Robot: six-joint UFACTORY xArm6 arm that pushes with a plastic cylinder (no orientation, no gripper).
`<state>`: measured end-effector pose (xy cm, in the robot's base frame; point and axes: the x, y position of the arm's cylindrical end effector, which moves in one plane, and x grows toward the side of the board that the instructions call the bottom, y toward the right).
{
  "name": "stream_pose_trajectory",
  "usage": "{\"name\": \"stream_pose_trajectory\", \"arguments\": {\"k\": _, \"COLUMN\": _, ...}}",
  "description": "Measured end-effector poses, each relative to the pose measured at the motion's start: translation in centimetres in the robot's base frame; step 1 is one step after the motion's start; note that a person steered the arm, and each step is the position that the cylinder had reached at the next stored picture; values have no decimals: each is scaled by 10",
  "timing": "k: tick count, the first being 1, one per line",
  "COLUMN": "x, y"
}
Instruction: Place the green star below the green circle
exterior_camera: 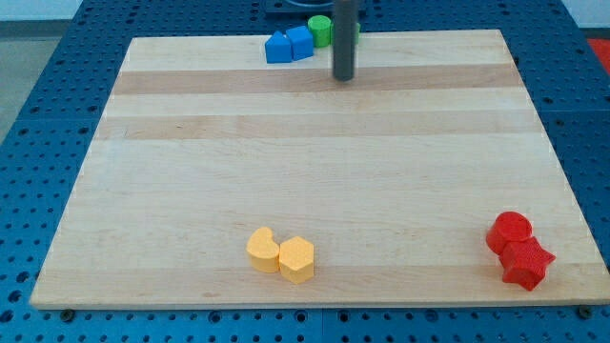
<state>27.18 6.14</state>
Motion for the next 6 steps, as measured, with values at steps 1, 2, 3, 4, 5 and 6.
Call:
{"name": "stream_pose_trajectory", "arguments": {"k": 1, "x": -58, "y": 25}}
{"name": "stream_pose_trajectory", "arguments": {"k": 2, "x": -80, "y": 25}}
{"name": "stream_pose_trajectory", "arguments": {"k": 3, "x": -80, "y": 20}}
{"name": "stream_pose_trajectory", "arguments": {"k": 4, "x": -79, "y": -6}}
{"name": "stream_pose_trajectory", "arguments": {"k": 5, "x": -37, "y": -73}}
{"name": "stream_pose_trajectory", "arguments": {"k": 6, "x": 32, "y": -103}}
